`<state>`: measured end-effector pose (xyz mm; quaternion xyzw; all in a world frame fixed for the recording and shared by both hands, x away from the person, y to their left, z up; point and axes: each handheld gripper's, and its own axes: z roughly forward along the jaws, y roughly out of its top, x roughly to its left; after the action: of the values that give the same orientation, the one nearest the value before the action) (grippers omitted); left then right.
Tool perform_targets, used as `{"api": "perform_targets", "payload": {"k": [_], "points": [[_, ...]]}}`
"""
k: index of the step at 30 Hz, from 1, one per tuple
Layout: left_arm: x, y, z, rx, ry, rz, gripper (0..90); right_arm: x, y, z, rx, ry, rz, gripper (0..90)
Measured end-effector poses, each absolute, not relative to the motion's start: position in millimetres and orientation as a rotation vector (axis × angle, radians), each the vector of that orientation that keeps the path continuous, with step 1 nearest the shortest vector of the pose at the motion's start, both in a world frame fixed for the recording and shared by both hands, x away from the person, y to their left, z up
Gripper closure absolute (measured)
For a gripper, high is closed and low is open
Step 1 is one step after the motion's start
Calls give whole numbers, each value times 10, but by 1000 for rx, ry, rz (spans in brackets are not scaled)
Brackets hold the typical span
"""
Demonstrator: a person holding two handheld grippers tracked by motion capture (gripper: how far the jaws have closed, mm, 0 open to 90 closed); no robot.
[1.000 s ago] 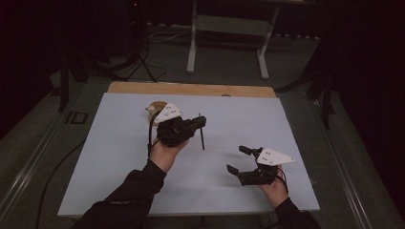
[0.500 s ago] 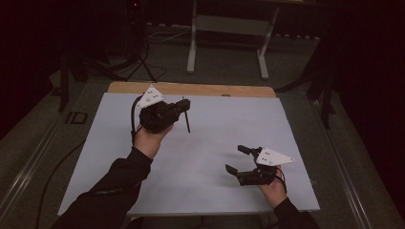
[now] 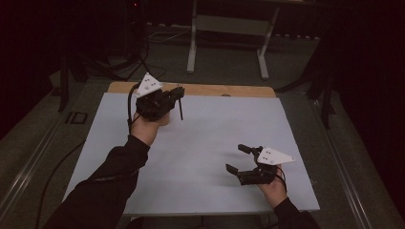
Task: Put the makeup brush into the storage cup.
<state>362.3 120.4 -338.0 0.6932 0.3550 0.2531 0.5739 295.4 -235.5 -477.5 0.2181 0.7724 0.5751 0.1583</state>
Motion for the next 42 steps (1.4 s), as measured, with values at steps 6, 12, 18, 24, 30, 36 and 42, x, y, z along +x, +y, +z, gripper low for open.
{"api": "perform_targets", "payload": {"k": [6,12,18,24,30,36,42], "points": [[3758,1284,-3272,1603,857,638,856,2954,-2365,-4768,626,2204,1642,144],[3903,1328,-3249,1600,893,682,856,2944,-2352,-4768,614,2206,1642,143],[4051,1383,-3251,1586,941,715,856,2946,-2355,-4772,621,2208,1643,141],[4228,1414,-3286,1584,976,779,856,2951,-2345,-4788,625,2226,1624,140],[4420,1517,-3349,1561,1013,814,856,2948,-2334,-4800,621,2247,1597,139],[4553,1589,-3459,1547,1031,796,855,2944,-2327,-4800,613,2254,1591,141],[4637,1604,-3615,1560,1057,830,855,2941,-2336,-4793,611,2253,1591,142]]}}
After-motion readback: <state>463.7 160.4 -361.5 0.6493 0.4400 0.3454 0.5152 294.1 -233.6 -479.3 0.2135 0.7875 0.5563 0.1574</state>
